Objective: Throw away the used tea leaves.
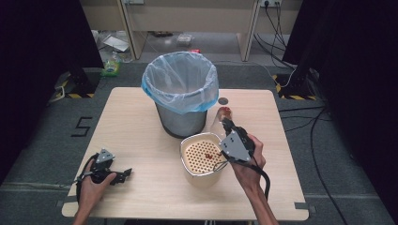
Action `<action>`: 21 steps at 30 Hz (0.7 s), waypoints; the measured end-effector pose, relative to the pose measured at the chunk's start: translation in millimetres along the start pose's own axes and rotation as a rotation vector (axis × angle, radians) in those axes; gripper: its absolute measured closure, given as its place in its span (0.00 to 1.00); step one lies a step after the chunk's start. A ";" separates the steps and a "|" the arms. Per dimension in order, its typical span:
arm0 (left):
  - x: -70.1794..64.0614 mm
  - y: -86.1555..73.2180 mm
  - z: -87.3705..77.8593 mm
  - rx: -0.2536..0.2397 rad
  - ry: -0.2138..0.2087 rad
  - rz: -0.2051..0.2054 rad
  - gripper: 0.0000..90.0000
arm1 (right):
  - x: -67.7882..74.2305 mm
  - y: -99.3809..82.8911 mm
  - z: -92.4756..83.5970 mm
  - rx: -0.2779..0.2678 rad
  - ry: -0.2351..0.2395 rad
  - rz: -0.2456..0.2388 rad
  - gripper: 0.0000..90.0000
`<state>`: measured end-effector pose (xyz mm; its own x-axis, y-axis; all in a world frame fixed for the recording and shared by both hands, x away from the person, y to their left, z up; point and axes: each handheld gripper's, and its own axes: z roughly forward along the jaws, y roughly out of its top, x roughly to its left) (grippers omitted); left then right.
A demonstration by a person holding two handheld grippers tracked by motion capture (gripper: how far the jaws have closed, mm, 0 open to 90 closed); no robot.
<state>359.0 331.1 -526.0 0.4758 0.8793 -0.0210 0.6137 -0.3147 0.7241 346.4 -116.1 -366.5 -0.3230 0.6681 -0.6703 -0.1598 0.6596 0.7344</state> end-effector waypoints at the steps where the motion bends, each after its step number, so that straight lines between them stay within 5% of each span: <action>1: -0.1 0.0 -0.1 0.000 0.001 0.002 0.00 | 4.3 3.9 -4.4 -0.015 -0.024 -0.067 0.97; 2: -0.2 0.0 -0.2 0.000 0.001 0.003 0.00 | 7.8 6.0 -6.1 -0.015 -0.055 -0.118 0.97; 4: -0.5 -0.1 -0.3 -0.001 0.003 0.005 0.00 | 9.1 5.1 -4.7 -0.014 -0.035 -0.085 0.97; 9: -0.3 -0.1 -0.2 -0.001 0.001 0.004 0.00 | 17.5 6.8 -5.7 -0.040 -0.049 -0.116 0.97; 14: -0.4 -0.1 -0.3 0.000 0.003 0.005 0.00 | 25.3 7.5 -4.5 -0.059 -0.097 -0.213 0.97; 21: -0.4 -0.1 -0.2 -0.001 0.002 0.004 0.00 | 36.8 4.7 -7.3 -0.112 -0.123 -0.283 0.97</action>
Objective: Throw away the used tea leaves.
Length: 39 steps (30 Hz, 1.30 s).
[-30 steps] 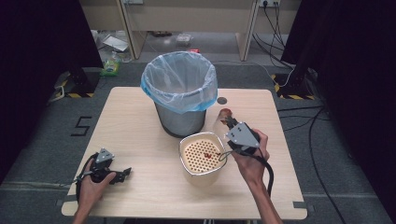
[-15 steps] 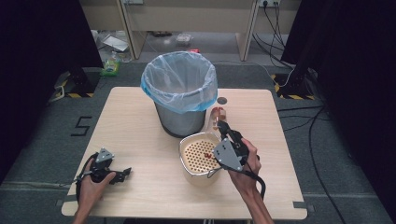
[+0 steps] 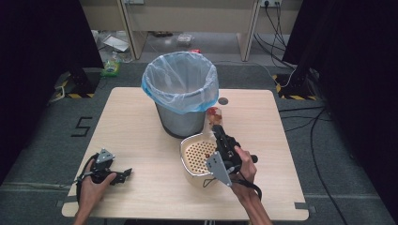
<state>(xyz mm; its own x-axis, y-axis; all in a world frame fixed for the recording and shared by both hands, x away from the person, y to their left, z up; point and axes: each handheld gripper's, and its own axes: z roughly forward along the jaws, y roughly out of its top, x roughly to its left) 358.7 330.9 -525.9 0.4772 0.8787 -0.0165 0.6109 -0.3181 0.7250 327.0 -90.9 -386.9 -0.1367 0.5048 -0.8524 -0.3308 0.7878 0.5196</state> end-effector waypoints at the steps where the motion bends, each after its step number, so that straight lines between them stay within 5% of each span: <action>1: 0.0 0.0 0.0 0.000 0.000 0.000 0.00 | 1.2 -0.6 1.5 0.004 0.008 0.005 0.97; 11: 0.0 0.0 0.0 0.000 0.000 0.000 0.00 | 0.5 -0.1 -1.0 -0.012 -0.046 -0.005 0.97; 23: -0.2 0.0 -0.1 0.000 0.001 0.001 0.00 | 18.7 -5.8 8.0 -0.006 -0.079 -0.150 0.97; 39: -0.2 0.0 0.0 -0.001 0.001 0.000 0.00 | 24.5 -8.1 3.3 -0.014 -0.114 -0.202 0.97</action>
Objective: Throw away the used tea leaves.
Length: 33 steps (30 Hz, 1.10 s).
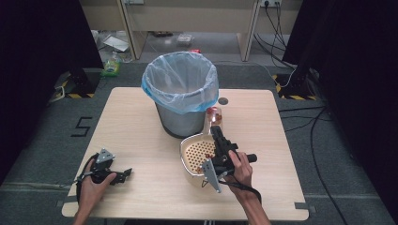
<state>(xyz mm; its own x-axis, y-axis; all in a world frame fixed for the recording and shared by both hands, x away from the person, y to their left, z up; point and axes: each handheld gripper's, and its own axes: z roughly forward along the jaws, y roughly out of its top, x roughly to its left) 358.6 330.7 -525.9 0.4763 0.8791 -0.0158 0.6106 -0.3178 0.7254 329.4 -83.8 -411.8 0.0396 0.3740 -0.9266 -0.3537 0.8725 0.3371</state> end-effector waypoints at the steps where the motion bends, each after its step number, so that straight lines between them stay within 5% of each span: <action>1: 0.1 0.0 0.0 0.000 0.000 0.000 0.00 | -0.5 1.8 -1.9 -0.014 -0.006 -0.022 0.97; 20: 0.1 0.0 0.1 0.000 -0.001 -0.001 0.00 | -0.7 3.1 -3.1 -0.011 -0.026 -0.073 0.97; 23: 0.0 0.0 0.0 0.000 0.001 -0.001 0.00 | 3.1 7.5 -6.7 -0.032 -0.029 -0.122 0.97; 33: -0.2 -0.1 0.0 0.000 0.001 0.000 0.00 | 0.8 4.7 -3.0 -0.012 -0.032 -0.099 0.97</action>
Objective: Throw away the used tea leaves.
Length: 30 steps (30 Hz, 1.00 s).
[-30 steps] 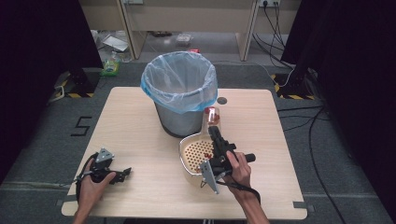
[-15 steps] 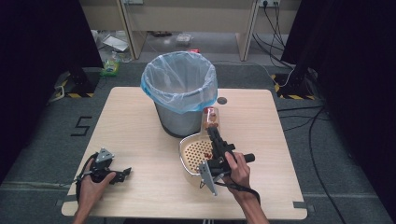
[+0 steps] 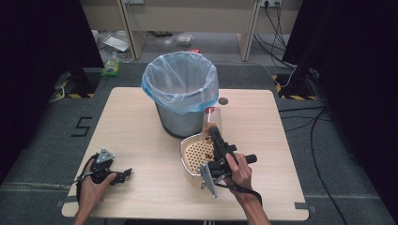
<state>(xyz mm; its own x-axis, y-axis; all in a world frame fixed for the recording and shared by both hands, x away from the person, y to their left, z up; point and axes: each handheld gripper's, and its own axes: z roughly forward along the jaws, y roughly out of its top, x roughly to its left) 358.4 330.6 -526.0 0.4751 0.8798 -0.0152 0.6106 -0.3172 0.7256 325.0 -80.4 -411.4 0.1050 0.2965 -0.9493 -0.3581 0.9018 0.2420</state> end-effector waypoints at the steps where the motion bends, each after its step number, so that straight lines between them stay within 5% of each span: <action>1: -0.1 0.0 0.0 -0.001 0.001 0.000 0.00 | -1.1 0.2 -1.3 -0.004 -0.008 -0.003 0.97; 10: -0.1 0.0 0.0 0.000 0.000 -0.001 0.00 | -1.2 5.8 1.0 -0.019 -0.004 0.003 0.97; 21: -0.4 -0.1 0.0 -0.002 0.002 0.000 0.00 | 8.9 6.5 -0.6 -0.032 -0.002 -0.044 0.97; 26: -0.1 0.0 0.0 0.000 0.001 0.000 0.00 | -1.1 6.1 0.8 -0.016 -0.013 -0.002 0.97; 30: 0.2 0.0 -0.1 0.002 -0.001 0.000 0.00 | -5.2 -0.3 2.9 0.018 0.016 0.077 0.97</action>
<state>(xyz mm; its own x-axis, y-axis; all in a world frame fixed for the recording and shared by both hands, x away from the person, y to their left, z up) 358.4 330.8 -525.9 0.4756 0.8795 -0.0153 0.6116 -0.3181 0.7244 327.3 -81.3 -406.0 0.0632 0.3599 -0.9308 -0.3476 0.8822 0.3176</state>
